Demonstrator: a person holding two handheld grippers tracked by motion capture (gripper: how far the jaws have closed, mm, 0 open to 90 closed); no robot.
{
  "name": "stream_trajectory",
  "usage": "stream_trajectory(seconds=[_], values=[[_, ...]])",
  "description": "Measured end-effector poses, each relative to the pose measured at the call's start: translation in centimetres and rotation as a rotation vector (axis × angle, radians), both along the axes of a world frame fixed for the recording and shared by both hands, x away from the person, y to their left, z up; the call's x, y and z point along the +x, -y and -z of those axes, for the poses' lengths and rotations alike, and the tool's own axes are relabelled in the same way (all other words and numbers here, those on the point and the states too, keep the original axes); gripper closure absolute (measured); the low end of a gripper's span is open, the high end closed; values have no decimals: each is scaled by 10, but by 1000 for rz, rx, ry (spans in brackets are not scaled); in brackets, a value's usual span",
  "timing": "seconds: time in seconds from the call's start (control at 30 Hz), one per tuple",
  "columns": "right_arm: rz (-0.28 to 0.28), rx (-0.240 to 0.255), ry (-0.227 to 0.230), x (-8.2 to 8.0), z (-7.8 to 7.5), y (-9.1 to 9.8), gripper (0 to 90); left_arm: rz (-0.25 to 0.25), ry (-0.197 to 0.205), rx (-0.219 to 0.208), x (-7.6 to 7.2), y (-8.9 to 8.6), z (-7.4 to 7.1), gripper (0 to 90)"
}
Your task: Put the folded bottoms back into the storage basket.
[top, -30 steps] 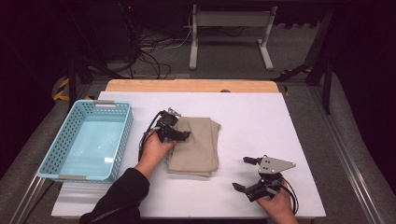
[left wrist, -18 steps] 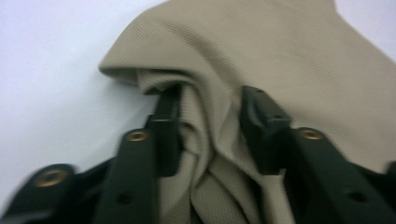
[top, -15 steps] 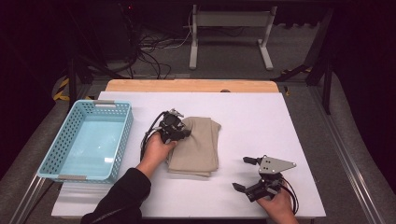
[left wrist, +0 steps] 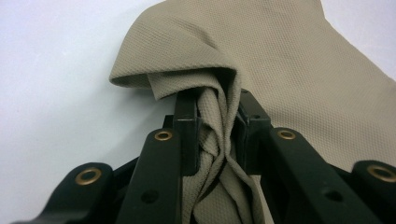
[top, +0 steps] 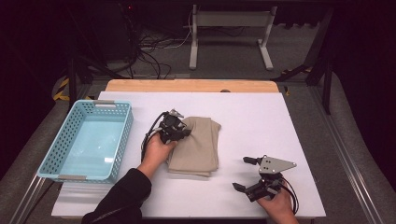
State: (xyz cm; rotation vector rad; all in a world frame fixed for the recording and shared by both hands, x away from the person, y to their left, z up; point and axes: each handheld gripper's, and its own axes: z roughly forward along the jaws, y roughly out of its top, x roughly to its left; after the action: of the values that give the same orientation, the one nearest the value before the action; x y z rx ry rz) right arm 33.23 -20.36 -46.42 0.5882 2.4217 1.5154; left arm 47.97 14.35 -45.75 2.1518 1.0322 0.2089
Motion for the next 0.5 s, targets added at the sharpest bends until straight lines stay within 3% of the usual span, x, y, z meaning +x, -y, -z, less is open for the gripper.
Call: stream_trajectory(seconds=[0.1,0.4,0.5], values=[[-1,0,2,0,0,0,5,-6,-7,-10,0,0,-1,748],[1,0,4,0,0,0,5,5,35,-66,-6,-5,-20,753],[-4,5,4,0,0,0,5,17,54,-112,-12,-6,-33,754]])
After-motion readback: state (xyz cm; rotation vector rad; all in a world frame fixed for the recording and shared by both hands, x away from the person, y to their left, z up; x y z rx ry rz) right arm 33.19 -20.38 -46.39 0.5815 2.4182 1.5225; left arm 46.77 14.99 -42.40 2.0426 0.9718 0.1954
